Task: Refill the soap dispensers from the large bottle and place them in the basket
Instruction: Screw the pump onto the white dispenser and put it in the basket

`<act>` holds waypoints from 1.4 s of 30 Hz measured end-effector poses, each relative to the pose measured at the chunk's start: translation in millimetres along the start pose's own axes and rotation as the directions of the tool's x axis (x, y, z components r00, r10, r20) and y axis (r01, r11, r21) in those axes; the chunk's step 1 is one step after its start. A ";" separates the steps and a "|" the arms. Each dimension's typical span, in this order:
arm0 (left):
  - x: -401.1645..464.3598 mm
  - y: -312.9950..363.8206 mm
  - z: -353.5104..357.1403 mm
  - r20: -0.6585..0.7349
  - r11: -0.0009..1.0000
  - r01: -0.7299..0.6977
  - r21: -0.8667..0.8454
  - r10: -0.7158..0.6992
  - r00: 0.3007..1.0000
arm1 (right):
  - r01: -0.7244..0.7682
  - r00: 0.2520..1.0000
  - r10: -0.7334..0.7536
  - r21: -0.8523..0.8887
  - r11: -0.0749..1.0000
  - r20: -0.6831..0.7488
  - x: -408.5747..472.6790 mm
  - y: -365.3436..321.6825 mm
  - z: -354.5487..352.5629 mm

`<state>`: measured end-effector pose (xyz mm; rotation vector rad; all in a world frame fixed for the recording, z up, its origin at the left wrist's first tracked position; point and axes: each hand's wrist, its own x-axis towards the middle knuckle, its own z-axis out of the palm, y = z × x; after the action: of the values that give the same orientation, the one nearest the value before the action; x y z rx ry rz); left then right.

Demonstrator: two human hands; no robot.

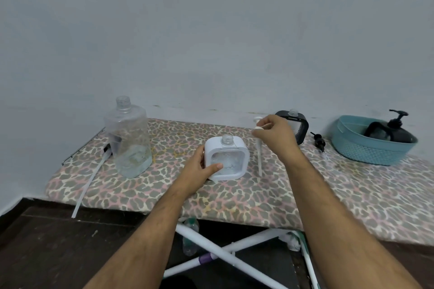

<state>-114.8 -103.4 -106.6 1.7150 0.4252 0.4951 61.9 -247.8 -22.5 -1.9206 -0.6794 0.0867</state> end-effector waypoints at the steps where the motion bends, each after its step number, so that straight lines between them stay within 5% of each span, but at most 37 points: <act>1: 0.1 0.9 0.6 0.012 1.000 -0.011 0.016 0.011 1.000 | 0.025 1.000 -0.025 0.103 0.994 0.000 -8.0 -6.5 -2.5; 7: -5.0 9.3 3.8 0.001 0.995 -0.016 0.098 0.016 1.000 | 0.140 0.990 -0.121 0.391 0.910 -0.075 -35.8 -44.3 -8.1; 12: -8.8 6.4 2.1 0.029 0.990 -0.018 0.136 0.014 0.999 | 0.314 0.938 -0.209 0.423 0.850 -0.277 -40.5 -76.3 -12.6; 17: -9.9 -1.1 3.7 0.007 0.992 -0.019 0.127 0.018 1.000 | 0.387 0.904 -0.271 0.360 0.849 -0.332 -45.2 -81.8 3.6; 24: -11.1 -3.5 4.8 0.004 0.990 -0.038 0.135 0.038 0.999 | 0.375 0.913 -0.302 0.273 0.886 -0.275 -51.0 -66.8 23.0; 33: -12.4 -5.9 5.1 -0.012 0.997 -0.043 0.064 0.044 0.999 | 0.275 0.961 -0.275 0.192 0.942 -0.030 -57.9 -30.0 34.0; 42: -13.2 -6.8 5.6 -0.065 0.999 -0.045 0.008 0.046 0.997 | 0.274 0.961 -0.277 0.126 0.953 0.006 -58.1 -17.1 42.2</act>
<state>-123.0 -113.8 -115.5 1.7214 0.4356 0.5847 -8.8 -236.9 -40.6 -1.6914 -0.9299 -0.0235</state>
